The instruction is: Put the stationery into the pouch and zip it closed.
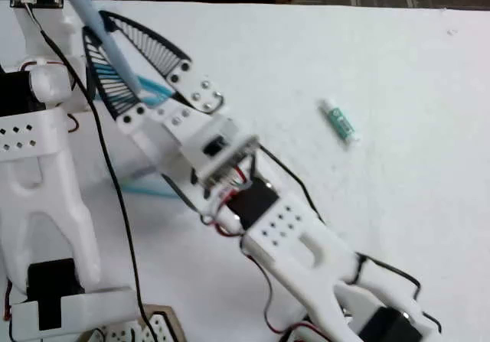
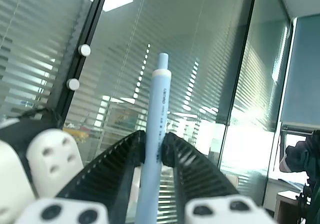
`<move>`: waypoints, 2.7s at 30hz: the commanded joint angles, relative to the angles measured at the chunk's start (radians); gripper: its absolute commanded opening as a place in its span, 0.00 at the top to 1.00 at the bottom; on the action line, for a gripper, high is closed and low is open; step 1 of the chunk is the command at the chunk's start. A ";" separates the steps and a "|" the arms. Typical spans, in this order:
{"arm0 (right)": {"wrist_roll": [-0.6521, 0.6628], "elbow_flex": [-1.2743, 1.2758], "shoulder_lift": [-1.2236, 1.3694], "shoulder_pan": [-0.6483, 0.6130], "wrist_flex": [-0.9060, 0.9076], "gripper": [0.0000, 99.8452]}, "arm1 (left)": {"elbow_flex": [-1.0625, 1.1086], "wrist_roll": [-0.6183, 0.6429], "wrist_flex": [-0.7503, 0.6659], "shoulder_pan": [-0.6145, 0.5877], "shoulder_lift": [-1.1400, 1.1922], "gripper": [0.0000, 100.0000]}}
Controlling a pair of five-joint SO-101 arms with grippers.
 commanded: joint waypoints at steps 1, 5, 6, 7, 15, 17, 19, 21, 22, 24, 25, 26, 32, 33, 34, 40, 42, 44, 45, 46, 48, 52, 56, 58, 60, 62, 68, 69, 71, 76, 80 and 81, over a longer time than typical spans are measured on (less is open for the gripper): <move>-0.009 -0.046 0.064 0.005 -0.067 0.98 | 0.017 0.006 0.035 0.002 0.114 0.98; -0.009 -0.052 0.153 0.025 -0.119 0.98 | 0.017 0.006 0.035 0.002 0.114 0.98; -0.009 -0.052 0.171 0.033 -0.130 0.98 | 0.017 0.006 0.035 0.002 0.114 0.98; -0.009 -0.052 0.185 0.038 -0.136 0.98 | 0.017 0.006 0.035 0.002 0.114 0.98; -0.048 -0.046 0.245 0.110 -0.173 0.98 | 0.017 0.006 0.035 0.002 0.114 0.98; -0.086 -0.040 0.246 0.134 -0.162 0.98 | 0.017 0.006 0.034 0.002 0.114 0.98; -0.103 -0.018 0.237 0.142 -0.122 0.98 | 0.017 0.006 0.032 0.002 0.114 0.98; -0.114 0.012 0.232 0.143 -0.111 0.98 | 0.017 0.006 0.031 0.002 0.114 0.98; -0.120 0.029 0.223 0.143 -0.108 0.98 | 0.017 0.005 0.031 0.002 0.114 0.98; -0.137 0.069 0.197 0.140 -0.108 0.98 | 0.017 0.003 0.031 0.002 0.114 0.98; -0.138 0.087 0.182 0.139 -0.108 0.98 | 0.017 0.003 0.031 0.002 0.114 0.98; -0.138 0.106 0.166 0.136 -0.107 0.98 | 0.017 0.003 0.031 0.001 0.114 0.98; -0.132 0.242 0.048 0.124 -0.071 0.98 | 0.017 0.006 0.029 0.002 0.116 0.98; -0.130 0.258 0.025 0.122 -0.030 0.98 | 0.017 0.006 0.029 0.002 0.116 0.98; -0.129 0.269 0.004 0.120 0.016 0.98 | 0.017 0.006 0.029 0.002 0.116 0.98; -0.080 0.270 -0.124 0.097 0.228 0.98 | 0.017 0.006 0.028 0.004 0.116 0.98; -0.038 0.275 -0.157 0.073 0.289 0.94 | 0.017 0.006 0.026 0.004 0.116 0.98; -0.014 0.275 -0.183 0.042 0.358 0.87 | 0.017 0.005 0.026 0.004 0.116 0.98; -0.014 0.275 -0.193 0.030 0.383 0.83 | 0.017 0.005 0.026 0.004 0.116 0.98; -0.014 0.275 -0.199 0.022 0.397 0.80 | 0.017 0.005 0.026 0.004 0.116 0.98; -0.014 0.275 -0.202 0.019 0.400 0.77 | 0.017 0.006 0.028 0.004 0.116 0.98; -0.011 0.270 -0.202 0.041 0.400 0.80 | 0.017 0.006 0.031 0.004 0.116 0.98; -0.011 0.265 -0.211 0.070 0.397 0.82 | 0.017 0.006 0.031 0.004 0.116 0.98; -0.015 0.232 -0.211 0.101 0.380 0.85 | 0.017 0.006 0.031 0.004 0.116 0.98; -0.015 0.166 -0.211 0.160 0.401 0.91 | 0.017 0.006 0.031 0.004 0.116 0.98; -0.012 0.072 -0.209 0.237 0.493 0.98 | 0.015 0.006 0.031 0.004 0.116 0.98; 0.021 -0.226 -0.131 0.530 1.061 0.84 | 0.015 0.006 0.031 0.004 0.116 0.98; 0.068 -0.265 -0.090 0.582 1.148 0.81 | 0.015 0.006 0.031 0.004 0.116 0.98; 0.175 -0.324 0.019 0.679 1.294 0.77 | 0.015 0.006 0.031 0.004 0.116 0.98; 0.287 -0.463 0.315 0.829 1.520 0.73 | 0.017 0.005 0.032 0.004 0.116 0.98; 0.330 -0.585 0.533 0.865 1.613 0.73 | 0.017 0.006 0.034 0.004 0.116 0.98; 0.331 -0.615 0.585 0.868 1.624 0.73 | 0.017 0.006 0.034 0.004 0.116 0.98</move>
